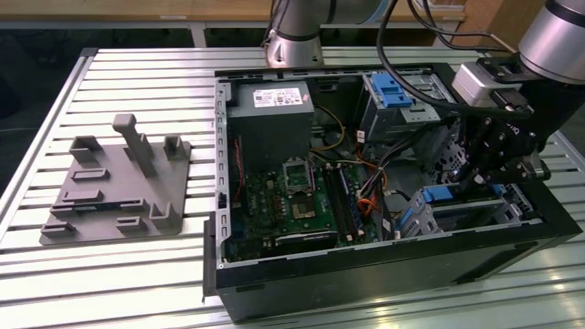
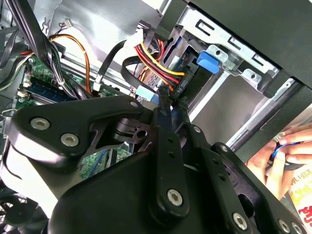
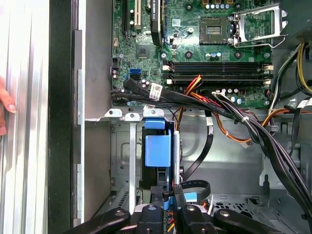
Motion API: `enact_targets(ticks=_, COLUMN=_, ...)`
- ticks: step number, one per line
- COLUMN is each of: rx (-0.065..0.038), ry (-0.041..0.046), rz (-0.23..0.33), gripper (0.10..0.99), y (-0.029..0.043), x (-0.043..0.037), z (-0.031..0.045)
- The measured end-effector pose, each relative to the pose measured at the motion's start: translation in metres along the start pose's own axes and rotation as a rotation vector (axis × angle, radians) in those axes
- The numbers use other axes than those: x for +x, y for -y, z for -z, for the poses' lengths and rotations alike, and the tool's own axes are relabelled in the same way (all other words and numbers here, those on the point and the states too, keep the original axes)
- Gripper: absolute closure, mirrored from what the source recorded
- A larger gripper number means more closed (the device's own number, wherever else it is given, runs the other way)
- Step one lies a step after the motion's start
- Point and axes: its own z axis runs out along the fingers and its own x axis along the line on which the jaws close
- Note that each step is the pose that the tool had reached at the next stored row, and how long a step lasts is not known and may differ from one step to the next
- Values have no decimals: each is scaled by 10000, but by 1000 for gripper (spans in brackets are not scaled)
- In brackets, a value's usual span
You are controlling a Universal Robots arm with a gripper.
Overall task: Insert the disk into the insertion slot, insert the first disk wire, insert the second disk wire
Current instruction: 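Insert the second disk wire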
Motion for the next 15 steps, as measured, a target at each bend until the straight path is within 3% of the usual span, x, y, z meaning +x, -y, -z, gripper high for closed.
enact_targets(ticks=15, rx=0, ry=-1, rz=0, gripper=886, y=-13, x=3, z=51)
